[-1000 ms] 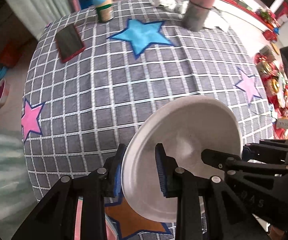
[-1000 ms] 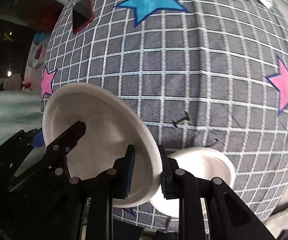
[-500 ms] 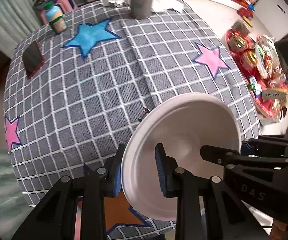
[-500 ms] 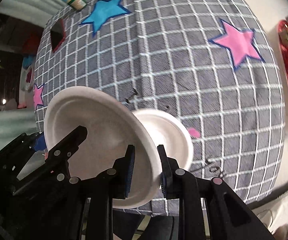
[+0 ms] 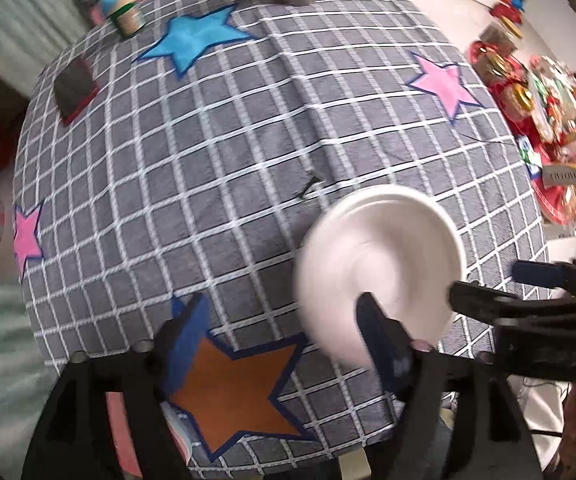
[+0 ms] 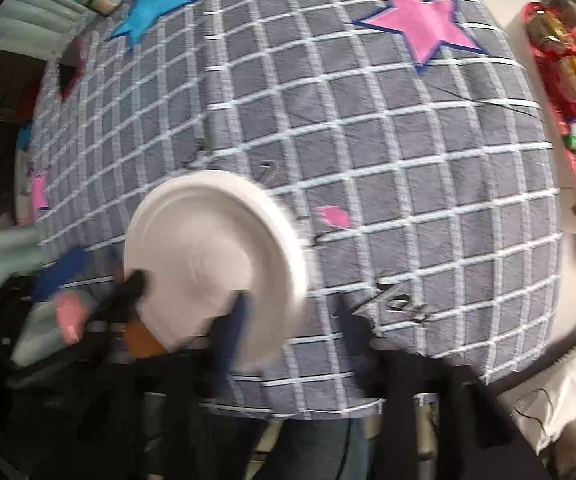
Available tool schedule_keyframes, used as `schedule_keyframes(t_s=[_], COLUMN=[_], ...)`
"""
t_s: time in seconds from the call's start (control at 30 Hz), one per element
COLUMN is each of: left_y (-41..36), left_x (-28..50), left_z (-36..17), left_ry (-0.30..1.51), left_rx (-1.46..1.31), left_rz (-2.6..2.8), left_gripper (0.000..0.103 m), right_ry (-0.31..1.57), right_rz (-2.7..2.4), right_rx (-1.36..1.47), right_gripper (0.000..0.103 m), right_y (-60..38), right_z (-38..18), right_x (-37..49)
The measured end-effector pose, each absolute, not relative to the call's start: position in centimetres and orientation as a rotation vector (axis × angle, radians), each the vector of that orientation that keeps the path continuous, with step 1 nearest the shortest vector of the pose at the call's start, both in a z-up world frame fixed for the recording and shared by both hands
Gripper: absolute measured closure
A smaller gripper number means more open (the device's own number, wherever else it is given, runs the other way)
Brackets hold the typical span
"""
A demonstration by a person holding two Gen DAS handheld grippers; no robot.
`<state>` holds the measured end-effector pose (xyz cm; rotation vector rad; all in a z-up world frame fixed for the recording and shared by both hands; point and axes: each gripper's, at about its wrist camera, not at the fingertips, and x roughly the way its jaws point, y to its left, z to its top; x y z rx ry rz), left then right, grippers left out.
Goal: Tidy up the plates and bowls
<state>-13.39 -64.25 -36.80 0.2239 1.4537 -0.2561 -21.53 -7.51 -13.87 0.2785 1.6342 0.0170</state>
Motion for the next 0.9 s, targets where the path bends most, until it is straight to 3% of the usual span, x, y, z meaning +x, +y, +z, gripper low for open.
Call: schedule_keyframes(t_s=[0.07, 0.1, 0.9], left_y=[-63.4, -63.1, -62.8], left_x=[-13.6, -13.8, -15.0], left_z=[-37.0, -37.2, -37.4], left_ry=[1.466, 1.473, 1.486], left_rx=[0.213, 0.209, 0.230], left_rz=[-0.236, -0.229, -0.230], left_gripper=[0.022, 0.022, 0.022], right_ry=[1.627, 1.628, 1.664], right_rz=[0.001, 0.007, -0.071], right_rx=[0.300, 0.335, 0.396], right_gripper=[0.005, 0.001, 0.001], right_y=[-8.5, -9.1, -9.9], right_z=[-13.9, -14.0, -15.3], right_x=[-22.2, -22.6, -27.7])
